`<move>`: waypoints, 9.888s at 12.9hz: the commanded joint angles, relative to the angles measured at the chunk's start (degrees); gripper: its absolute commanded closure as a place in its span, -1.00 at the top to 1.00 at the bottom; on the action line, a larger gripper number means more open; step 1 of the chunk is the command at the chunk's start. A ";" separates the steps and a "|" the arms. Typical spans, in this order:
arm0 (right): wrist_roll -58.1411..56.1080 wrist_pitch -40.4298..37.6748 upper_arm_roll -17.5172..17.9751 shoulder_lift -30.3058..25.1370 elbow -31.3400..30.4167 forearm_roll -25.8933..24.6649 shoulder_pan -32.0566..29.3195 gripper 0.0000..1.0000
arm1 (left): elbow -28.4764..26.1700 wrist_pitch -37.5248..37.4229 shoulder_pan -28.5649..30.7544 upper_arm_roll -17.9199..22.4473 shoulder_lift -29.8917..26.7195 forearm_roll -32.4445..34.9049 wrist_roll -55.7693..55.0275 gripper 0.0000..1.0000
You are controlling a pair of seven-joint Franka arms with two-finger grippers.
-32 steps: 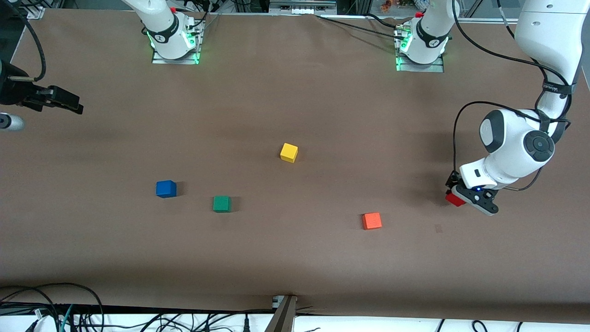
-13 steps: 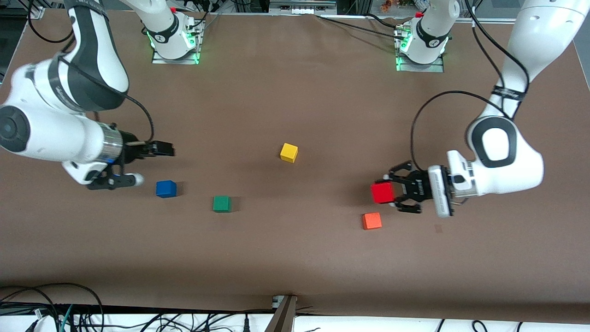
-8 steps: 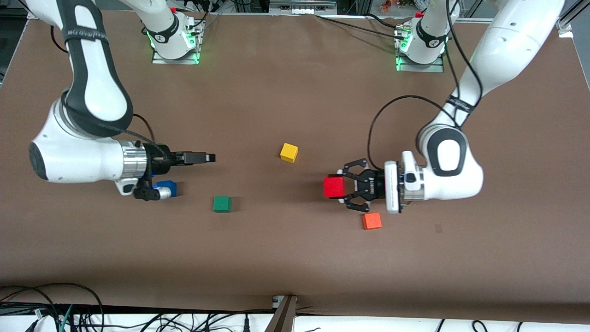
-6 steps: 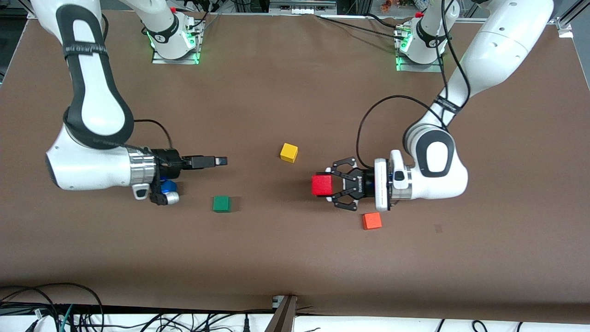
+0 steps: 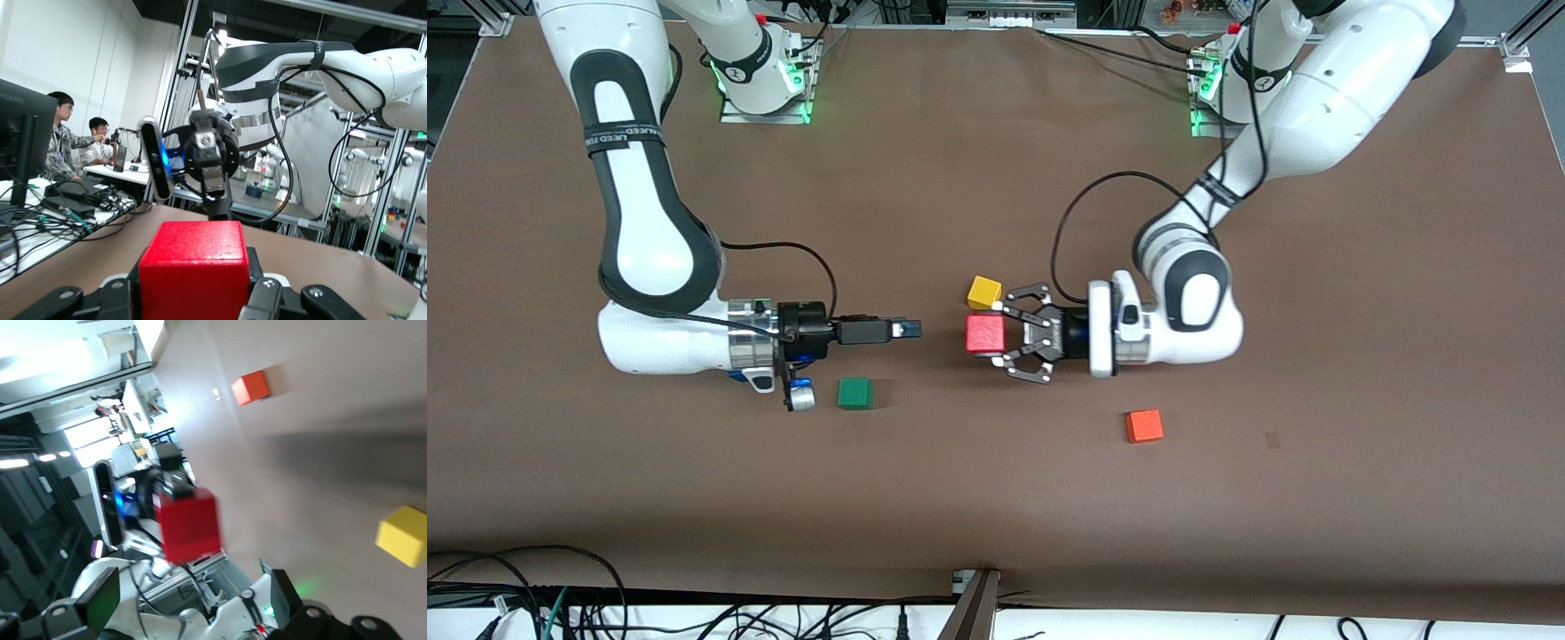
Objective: Pass red block to right arm, stack on blue
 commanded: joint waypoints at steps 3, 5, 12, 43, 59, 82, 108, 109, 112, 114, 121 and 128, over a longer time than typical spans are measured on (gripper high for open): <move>-3.59 2.45 -0.27 2.02 0.92 3.09 1.51 1.00 | 2.22 1.07 -3.04 0.28 1.46 -5.91 4.57 -0.93; -5.18 2.45 -0.27 2.37 0.92 3.09 1.51 1.00 | 2.22 0.98 -3.21 0.28 1.46 -7.39 5.01 -0.93; -5.18 3.33 -0.27 2.28 0.92 3.53 2.74 1.00 | 2.13 0.19 -3.92 -0.15 0.93 -11.70 5.19 -0.97; 2.99 -6.08 -2.38 -3.51 -0.05 -2.54 2.74 0.99 | 0.46 0.54 -2.60 -6.13 0.41 -15.67 3.78 -1.00; 4.75 -6.08 -4.12 -5.36 -1.01 -8.68 2.04 -1.00 | -1.92 -1.04 3.80 -7.45 -0.82 -12.63 -3.13 1.00; 1.06 17.99 -9.14 -5.62 -13.92 -72.32 1.95 -1.00 | 16.71 -46.56 25.53 18.13 -3.28 83.87 -55.69 1.00; -4.74 26.44 -9.50 -2.02 -17.54 -71.80 -0.07 1.00 | -9.39 -23.89 6.63 27.27 -46.70 97.54 -132.63 1.00; -4.92 26.27 -9.50 -2.11 -17.02 -71.80 -0.24 1.00 | -8.86 -24.42 6.63 27.27 -46.79 97.71 -132.45 1.00; -6.50 24.87 -9.58 -2.81 -14.21 -71.53 -0.68 1.00 | -6.59 -26.97 6.54 27.18 -45.92 97.98 -127.62 1.00; -6.59 21.19 -9.85 -3.86 -11.66 -71.53 -1.03 1.00 | -5.96 -27.24 6.63 27.18 -45.47 97.89 -127.70 1.00; -6.68 -0.26 -14.15 -7.99 0.47 -71.97 -1.30 1.00 | -5.52 -27.50 6.63 27.18 -45.56 97.98 -124.36 1.00; -5.80 -13.09 -15.13 -19.67 0.49 -72.24 -4.00 1.00 | -4.20 -31.01 7.42 27.53 -43.10 97.80 -124.45 1.00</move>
